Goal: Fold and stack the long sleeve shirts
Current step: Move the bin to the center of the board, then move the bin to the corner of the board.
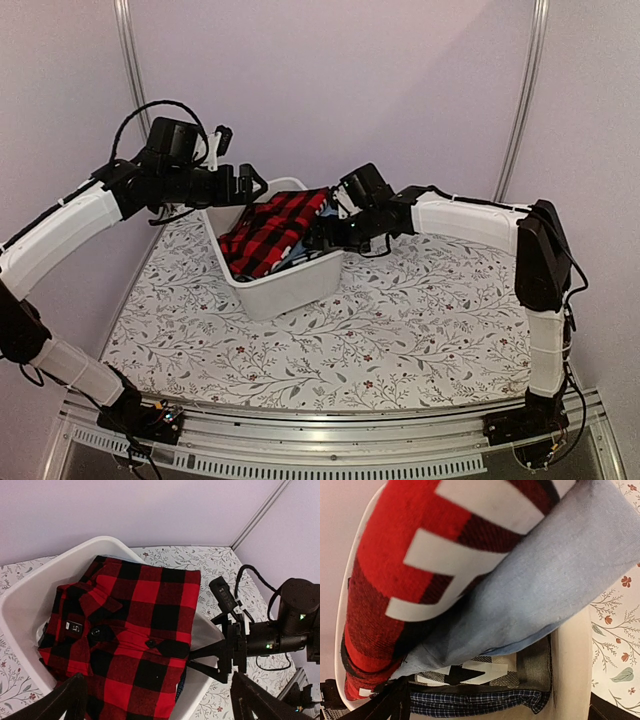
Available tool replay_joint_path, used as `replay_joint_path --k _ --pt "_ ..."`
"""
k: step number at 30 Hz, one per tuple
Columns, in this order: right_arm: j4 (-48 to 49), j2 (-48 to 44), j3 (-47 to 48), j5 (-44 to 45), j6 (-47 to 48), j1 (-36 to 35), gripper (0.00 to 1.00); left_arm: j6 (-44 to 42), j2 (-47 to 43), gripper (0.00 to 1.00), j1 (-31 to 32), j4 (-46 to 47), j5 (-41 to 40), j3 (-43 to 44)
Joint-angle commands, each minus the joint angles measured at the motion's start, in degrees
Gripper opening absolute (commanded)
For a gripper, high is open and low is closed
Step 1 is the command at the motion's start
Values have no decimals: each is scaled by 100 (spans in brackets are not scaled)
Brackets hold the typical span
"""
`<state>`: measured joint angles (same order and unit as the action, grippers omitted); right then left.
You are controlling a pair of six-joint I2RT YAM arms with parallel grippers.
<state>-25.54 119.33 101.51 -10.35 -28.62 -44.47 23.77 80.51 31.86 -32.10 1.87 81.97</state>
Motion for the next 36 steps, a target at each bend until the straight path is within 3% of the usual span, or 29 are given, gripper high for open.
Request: replay_joint_path --k 1,11,18,22,28,36 --pt "19 -472 -239 106 264 -42 99 22 -79 100 87 108 564 -14" --pt "-281 -1900 -1079 1654 311 0 99 211 441 100 905 466 806 284" --pt "-440 -2835 -1947 2096 151 757 99 442 1322 100 1653 818 685 719" --pt "-499 -3202 -2373 2205 84 1268 99 493 2207 100 2158 828 244 1391" --pt "-497 -3693 -2967 2184 -4 1904 99 327 3762 100 2711 407 -549 3068" --pt "-419 -3925 -3320 2123 -62 2003 99 321 5175 100 2639 -165 -1200 4428"
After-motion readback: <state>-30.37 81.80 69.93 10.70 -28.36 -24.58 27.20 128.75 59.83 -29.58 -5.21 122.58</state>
